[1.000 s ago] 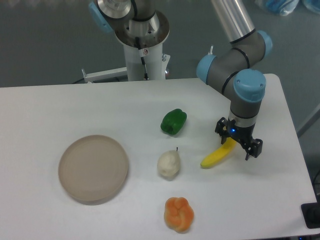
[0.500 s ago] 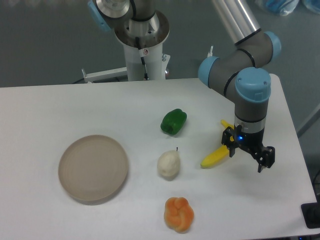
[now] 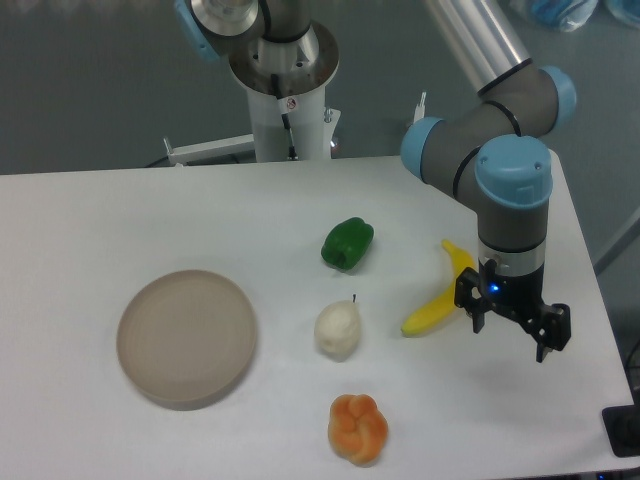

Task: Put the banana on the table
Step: 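Lift the open gripper away from the banana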

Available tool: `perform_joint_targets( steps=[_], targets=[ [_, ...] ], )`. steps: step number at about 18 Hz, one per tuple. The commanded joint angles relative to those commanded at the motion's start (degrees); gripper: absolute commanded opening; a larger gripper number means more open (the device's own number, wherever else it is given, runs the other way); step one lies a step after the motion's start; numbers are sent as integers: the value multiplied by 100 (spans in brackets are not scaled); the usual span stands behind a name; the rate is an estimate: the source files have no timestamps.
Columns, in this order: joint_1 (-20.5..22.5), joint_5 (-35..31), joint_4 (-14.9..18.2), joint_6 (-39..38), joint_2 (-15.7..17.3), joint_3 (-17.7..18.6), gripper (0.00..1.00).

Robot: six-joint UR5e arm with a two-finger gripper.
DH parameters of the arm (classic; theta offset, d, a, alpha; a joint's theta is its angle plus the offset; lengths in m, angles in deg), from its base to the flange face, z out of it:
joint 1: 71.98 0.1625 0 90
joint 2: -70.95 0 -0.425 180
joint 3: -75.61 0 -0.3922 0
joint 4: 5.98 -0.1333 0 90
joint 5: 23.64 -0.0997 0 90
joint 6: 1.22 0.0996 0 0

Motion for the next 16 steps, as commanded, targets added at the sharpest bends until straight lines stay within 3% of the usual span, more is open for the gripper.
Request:
perform_joint_targets(
  steps=[3, 16],
  targets=[
    [-70, -106, 124, -131, -123, -237, 100],
    [-150, -176, 133, -334, -211, -370, 100]
  ],
)
